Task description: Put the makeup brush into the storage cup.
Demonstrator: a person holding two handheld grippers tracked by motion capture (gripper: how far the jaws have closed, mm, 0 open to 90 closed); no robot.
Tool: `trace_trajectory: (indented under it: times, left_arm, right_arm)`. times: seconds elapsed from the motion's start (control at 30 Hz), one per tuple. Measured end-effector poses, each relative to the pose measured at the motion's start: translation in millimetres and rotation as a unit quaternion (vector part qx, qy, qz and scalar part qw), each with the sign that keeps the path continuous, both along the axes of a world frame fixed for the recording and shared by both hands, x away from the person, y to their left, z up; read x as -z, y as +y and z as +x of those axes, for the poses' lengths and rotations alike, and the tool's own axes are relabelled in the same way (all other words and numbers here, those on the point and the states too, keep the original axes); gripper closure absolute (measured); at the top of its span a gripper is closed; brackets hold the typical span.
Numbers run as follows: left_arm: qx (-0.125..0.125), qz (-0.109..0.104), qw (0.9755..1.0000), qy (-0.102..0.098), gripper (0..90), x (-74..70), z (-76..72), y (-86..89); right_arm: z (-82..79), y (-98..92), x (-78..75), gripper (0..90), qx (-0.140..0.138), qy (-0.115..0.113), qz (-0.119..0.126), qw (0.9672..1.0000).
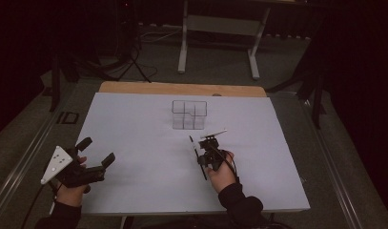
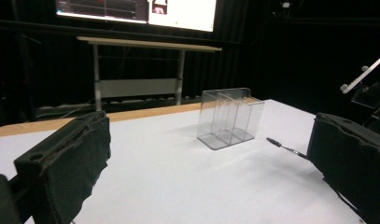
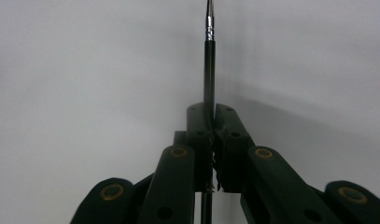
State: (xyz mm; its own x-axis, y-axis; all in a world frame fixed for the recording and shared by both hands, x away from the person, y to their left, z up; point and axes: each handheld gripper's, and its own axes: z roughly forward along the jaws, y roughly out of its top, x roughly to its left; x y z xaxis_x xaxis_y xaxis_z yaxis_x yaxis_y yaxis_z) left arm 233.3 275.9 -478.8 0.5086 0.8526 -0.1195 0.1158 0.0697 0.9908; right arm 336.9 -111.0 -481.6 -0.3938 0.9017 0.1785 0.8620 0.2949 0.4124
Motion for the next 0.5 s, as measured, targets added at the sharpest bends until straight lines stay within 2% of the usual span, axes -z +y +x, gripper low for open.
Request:
trace_trajectory:
  times: [0.2, 0.3, 0.37, 0.47, 0.5]
  left_arm:
    - [0.017, -0.006, 0.9998, 0.01, 0.1, -2.2, 5.1, -8.8]
    - [0.03, -0.004, 0.9994, 0.019, 0.1, -1.8, 9.5, -16.8]
    - [0.037, -0.002, 0.999, 0.025, 0.1, -1.6, 12.9, -23.6]
    - [0.054, 0.001, 0.998, 0.033, 0.1, -1.6, 16.4, -35.0]
    - [0.059, 0.004, 0.9976, 0.036, 0.1, -1.7, 17.4, -39.2]
  right_arm:
    - [-0.8, -12.5, -3.0, 85.6, -0.029, -0.011, 0.029, 0.9991]
    - [0.0, -19.4, -5.2, 85.5, -0.051, -0.02, 0.048, 0.9973]
    - [0.6, -23.3, -7.8, 85.6, -0.061, -0.032, 0.06, 0.9958]
    - [0.3, -28.4, -13.0, 85.5, -0.076, -0.048, 0.089, 0.992]
    - [-0.3, -30.1, -14.9, 85.6, -0.087, -0.055, 0.103, 0.9893]
